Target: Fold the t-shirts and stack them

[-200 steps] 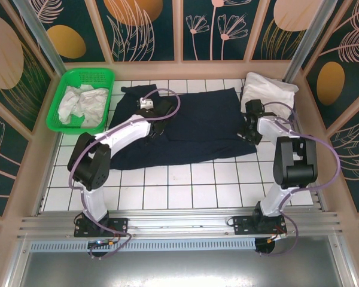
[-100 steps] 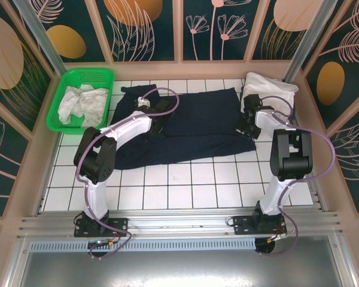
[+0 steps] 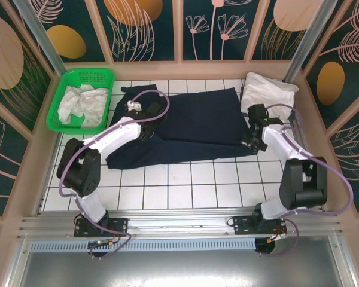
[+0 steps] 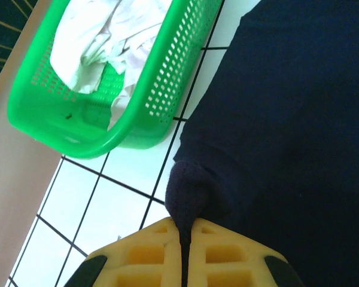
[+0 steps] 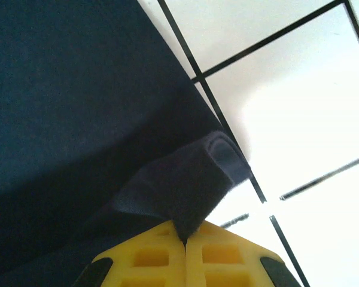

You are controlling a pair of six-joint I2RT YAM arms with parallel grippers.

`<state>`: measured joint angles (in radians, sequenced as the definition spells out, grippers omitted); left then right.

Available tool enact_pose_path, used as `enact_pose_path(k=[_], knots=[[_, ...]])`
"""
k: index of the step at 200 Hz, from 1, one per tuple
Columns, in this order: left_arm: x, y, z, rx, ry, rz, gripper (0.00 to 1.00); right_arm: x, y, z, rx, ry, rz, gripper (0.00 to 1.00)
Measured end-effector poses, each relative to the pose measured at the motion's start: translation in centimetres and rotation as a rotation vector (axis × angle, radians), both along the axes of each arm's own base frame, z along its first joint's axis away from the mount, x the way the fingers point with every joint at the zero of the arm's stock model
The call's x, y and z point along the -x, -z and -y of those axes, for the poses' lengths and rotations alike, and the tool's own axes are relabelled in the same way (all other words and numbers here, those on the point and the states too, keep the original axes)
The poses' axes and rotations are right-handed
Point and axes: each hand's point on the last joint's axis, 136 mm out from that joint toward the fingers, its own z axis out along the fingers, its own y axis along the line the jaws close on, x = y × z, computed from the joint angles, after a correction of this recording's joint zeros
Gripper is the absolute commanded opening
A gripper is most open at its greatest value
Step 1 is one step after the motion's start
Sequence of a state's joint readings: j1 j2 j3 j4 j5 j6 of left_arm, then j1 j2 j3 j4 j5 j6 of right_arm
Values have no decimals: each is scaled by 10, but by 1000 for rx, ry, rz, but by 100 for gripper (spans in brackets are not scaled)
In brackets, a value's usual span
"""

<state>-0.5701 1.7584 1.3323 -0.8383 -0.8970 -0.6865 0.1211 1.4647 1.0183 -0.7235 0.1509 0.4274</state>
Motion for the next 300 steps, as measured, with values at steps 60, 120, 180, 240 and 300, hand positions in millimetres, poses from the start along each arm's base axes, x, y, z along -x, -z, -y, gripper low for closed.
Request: enact_pose_path(k=[60,120,180,240,300], knots=[[49,4,7,63,39,-29,0,39,-19,-10,-8,-25,37,0],[86,26,-11,41,-19,-89,0,50,-10,-11,-3,-26,-8,0],[57,39,-5,-65,-57,-107,0,-23,8,-17,31,-51,-36,0],[26,49,-7,-58,-27,-122,0,-76,34,-19,62,-80,-53,0],[-18,63,3,-16,41,-136,0,-92,44,-10,64,-63,-66,0]])
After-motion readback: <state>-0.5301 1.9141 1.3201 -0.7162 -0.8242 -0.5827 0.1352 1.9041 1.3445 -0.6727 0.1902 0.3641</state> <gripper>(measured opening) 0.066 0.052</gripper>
